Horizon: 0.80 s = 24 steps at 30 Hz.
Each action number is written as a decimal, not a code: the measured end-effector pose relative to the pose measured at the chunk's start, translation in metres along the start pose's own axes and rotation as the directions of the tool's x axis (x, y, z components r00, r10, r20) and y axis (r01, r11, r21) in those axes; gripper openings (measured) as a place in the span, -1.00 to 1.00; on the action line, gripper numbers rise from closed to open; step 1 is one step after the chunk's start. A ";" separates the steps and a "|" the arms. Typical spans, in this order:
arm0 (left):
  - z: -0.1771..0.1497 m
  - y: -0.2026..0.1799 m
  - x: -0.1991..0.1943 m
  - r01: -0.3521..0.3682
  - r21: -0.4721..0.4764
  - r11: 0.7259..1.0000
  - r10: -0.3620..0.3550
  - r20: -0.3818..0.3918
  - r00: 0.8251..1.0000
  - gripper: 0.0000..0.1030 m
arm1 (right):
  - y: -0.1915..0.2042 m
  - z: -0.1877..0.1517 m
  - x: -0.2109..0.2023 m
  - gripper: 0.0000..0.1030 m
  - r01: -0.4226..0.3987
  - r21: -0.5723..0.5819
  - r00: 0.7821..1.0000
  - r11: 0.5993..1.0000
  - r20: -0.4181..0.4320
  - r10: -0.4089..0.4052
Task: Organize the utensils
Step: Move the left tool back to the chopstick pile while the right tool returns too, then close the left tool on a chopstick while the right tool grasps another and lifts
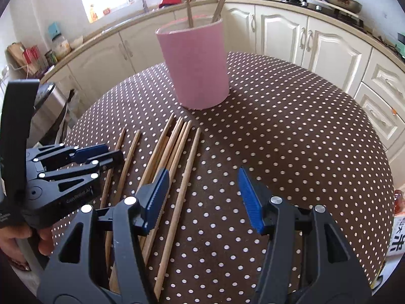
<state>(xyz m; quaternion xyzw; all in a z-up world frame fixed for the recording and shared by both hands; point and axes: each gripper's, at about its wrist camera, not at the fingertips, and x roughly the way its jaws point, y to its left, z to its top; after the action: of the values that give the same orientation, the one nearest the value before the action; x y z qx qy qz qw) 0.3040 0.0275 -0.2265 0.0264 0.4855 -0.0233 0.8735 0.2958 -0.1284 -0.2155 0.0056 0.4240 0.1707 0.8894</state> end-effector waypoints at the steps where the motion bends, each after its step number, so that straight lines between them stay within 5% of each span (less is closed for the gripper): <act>1: 0.000 0.000 0.001 0.001 0.003 1.000 -0.001 0.002 1.000 -0.58 | 0.003 0.001 0.002 -0.01 0.004 -0.012 1.000 1.000 -0.011 -0.005; 4: 0.004 0.000 0.004 0.015 0.002 1.000 -0.015 0.001 1.000 -0.74 | 0.013 0.006 0.011 -0.33 0.027 -0.062 0.998 0.998 -0.051 -0.030; 15: 0.017 0.015 0.015 0.053 -0.015 0.998 -0.053 0.005 0.999 -0.88 | 0.035 0.031 0.051 -0.83 0.074 -0.147 0.975 0.986 -0.195 -0.102; 24: 0.025 0.024 0.001 0.085 -0.019 0.996 -0.084 0.033 0.996 -0.89 | 0.031 0.038 0.043 -0.89 0.045 -0.088 0.985 0.995 -0.160 -0.059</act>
<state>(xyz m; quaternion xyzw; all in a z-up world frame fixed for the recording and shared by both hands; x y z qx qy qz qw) 0.3276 0.0494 -0.2139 -0.0034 0.4723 -0.0557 0.8797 0.3405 -0.0805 -0.2189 -0.0570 0.4875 0.1651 0.8555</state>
